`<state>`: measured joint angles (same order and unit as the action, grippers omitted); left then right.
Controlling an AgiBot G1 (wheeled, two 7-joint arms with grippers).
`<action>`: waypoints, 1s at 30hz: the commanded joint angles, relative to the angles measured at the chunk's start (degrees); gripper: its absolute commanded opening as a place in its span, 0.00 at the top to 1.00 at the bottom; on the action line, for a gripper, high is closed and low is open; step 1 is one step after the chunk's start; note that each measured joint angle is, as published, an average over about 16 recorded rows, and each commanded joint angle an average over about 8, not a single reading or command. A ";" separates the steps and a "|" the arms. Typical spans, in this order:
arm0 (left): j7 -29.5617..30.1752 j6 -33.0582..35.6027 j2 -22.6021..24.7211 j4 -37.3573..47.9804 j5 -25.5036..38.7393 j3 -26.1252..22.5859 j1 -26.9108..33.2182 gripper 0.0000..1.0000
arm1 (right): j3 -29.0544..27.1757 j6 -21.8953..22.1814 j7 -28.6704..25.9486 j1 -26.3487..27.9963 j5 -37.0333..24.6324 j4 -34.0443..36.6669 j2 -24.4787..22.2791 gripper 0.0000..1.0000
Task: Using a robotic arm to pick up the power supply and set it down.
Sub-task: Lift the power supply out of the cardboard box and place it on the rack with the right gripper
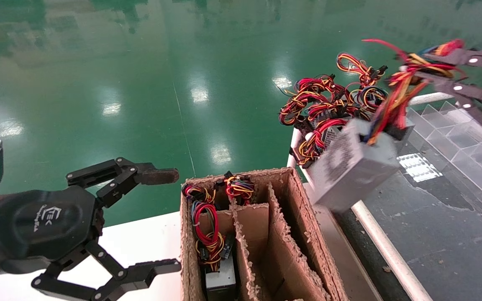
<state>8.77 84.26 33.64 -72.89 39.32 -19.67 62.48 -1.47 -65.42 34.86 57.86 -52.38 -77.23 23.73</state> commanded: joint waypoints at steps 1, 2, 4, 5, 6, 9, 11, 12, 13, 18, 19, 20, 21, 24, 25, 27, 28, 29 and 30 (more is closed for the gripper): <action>0.00 0.00 0.00 0.00 0.00 0.00 0.00 0.00 | -1.45 2.01 0.23 -2.13 -0.40 0.06 -1.28 1.00; 0.00 0.00 0.00 0.00 0.00 0.00 0.00 0.00 | -2.08 2.92 0.39 -3.18 -0.67 0.15 -1.63 1.00; 0.00 0.00 0.00 0.00 0.00 -0.01 0.00 0.00 | -3.24 4.67 0.67 -5.16 -1.22 0.33 -2.18 1.00; 0.00 0.00 0.00 0.00 0.00 -0.01 0.00 0.00 | -3.78 5.50 0.77 -6.13 -1.50 0.44 -2.40 1.00; 0.00 0.00 0.00 0.00 0.00 -0.01 0.00 0.00 | -4.29 6.29 0.85 -7.06 -1.78 0.55 -2.58 1.00; -0.01 0.00 0.00 0.00 -0.01 -0.01 0.00 0.00 | -5.55 8.27 1.04 -9.64 -2.53 0.90 -2.90 1.00; -0.01 0.00 0.00 0.00 -0.01 -0.01 0.00 0.00 | -6.24 9.33 1.14 -11.26 -3.01 1.17 -3.02 1.00; -0.01 -0.01 -0.01 0.00 -0.01 -0.01 0.00 0.00 | -6.53 9.75 1.17 -12.00 -3.23 1.29 -3.07 1.00; -0.01 -0.01 -0.01 0.00 -0.01 -0.01 0.00 0.00 | -6.80 10.12 1.22 -12.76 -3.45 1.41 -3.12 1.00; -0.01 -0.01 -0.01 0.00 -0.01 -0.02 0.00 0.00 | -7.80 11.02 1.45 -16.24 -4.22 1.76 -3.17 1.00; -0.01 -0.01 -0.01 0.00 -0.01 -0.02 0.01 0.00 | -7.94 11.05 1.51 -16.86 -4.29 1.74 -3.11 1.00; -0.01 -0.01 -0.01 0.00 -0.01 -0.02 0.01 0.00 | -8.06 11.07 1.57 -17.46 -4.34 1.71 -3.03 1.00; -0.01 -0.01 -0.01 0.00 -0.02 -0.02 0.01 0.00 | -8.16 11.07 1.62 -17.98 -4.37 1.66 -2.91 1.00; -0.01 -0.01 -0.01 0.00 -0.02 -0.03 0.01 0.00 | -8.24 11.12 1.69 -19.21 -4.43 1.45 -2.42 1.00; -0.01 -0.01 -0.01 0.00 -0.02 -0.03 0.01 0.00 | -8.17 11.20 1.72 -19.46 -4.50 1.37 -2.19 1.00; -0.01 -0.01 -0.01 0.00 -0.02 -0.03 0.01 0.00 | -7.82 11.47 1.76 -19.68 -4.73 1.24 -1.63 1.00; -0.01 -0.01 -0.01 0.00 -0.02 -0.03 0.01 0.00 | -7.54 11.65 1.79 -19.63 -4.92 1.18 -1.30 1.00; -0.02 -0.01 -0.01 0.00 -0.02 -0.03 0.01 0.00 | -7.18 11.84 1.81 -19.47 -5.14 1.14 -0.92 1.00; -0.02 -0.01 -0.01 0.00 -0.02 -0.03 0.01 0.00 | -6.72 12.05 1.82 -19.15 -5.41 1.13 -0.49 1.00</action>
<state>8.75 84.25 33.63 -72.89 39.30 -19.70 62.48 -7.59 -53.31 36.47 39.72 -58.06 -75.90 23.51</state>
